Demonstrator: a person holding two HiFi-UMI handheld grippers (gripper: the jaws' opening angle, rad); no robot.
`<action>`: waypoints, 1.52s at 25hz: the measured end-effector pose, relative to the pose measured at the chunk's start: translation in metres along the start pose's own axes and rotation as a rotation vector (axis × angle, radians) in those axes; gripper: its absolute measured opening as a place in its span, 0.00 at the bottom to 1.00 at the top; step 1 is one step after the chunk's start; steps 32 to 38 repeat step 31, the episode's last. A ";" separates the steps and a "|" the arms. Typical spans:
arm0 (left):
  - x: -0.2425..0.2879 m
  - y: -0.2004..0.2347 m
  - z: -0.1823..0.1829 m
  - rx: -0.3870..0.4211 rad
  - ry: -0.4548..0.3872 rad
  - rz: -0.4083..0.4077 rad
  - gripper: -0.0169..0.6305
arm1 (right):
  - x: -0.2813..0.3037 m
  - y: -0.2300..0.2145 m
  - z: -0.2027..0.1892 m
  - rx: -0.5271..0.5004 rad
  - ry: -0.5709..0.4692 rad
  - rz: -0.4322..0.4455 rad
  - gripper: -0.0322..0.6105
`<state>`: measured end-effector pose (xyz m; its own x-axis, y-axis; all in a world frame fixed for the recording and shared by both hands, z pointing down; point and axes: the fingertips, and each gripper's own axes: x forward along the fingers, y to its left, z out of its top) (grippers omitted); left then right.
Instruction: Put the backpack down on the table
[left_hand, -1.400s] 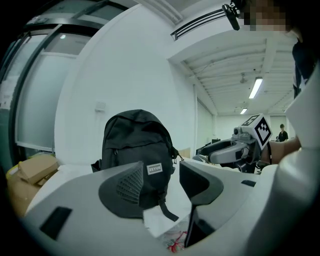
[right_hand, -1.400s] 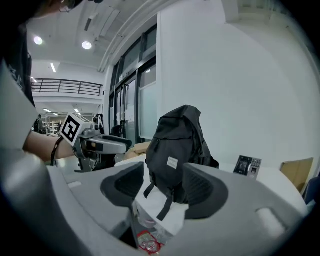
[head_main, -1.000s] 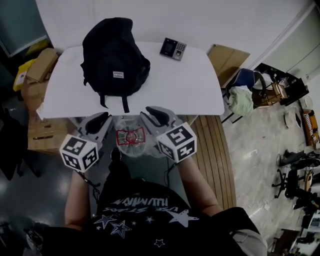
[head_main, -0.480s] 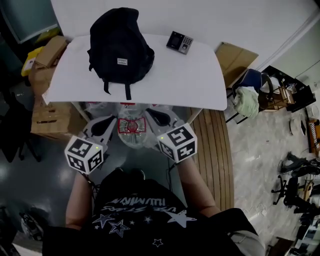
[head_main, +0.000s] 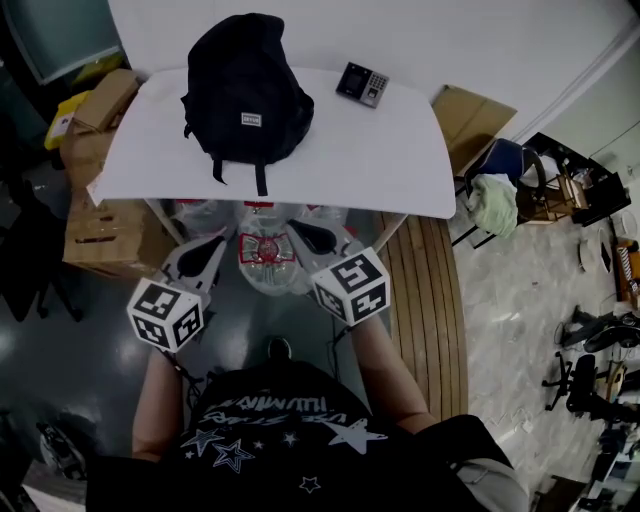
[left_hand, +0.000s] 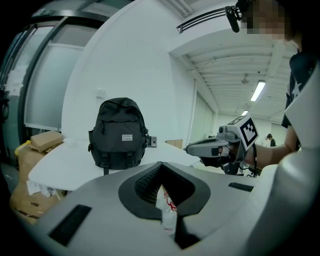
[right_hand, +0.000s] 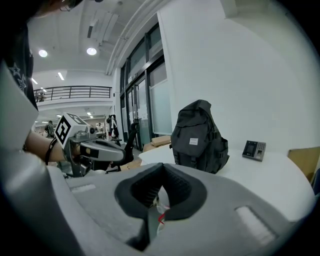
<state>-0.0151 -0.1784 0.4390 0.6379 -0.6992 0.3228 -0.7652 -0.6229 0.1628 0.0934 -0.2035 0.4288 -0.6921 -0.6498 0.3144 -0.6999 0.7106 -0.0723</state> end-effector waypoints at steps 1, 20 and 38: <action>-0.005 0.001 -0.003 0.000 0.000 0.001 0.04 | 0.001 0.005 0.000 -0.004 0.004 0.001 0.05; -0.123 -0.029 -0.034 0.008 -0.021 -0.067 0.04 | -0.047 0.117 -0.007 -0.096 0.054 -0.104 0.05; -0.195 -0.062 -0.059 0.005 -0.048 -0.072 0.04 | -0.092 0.186 -0.021 -0.086 0.045 -0.131 0.05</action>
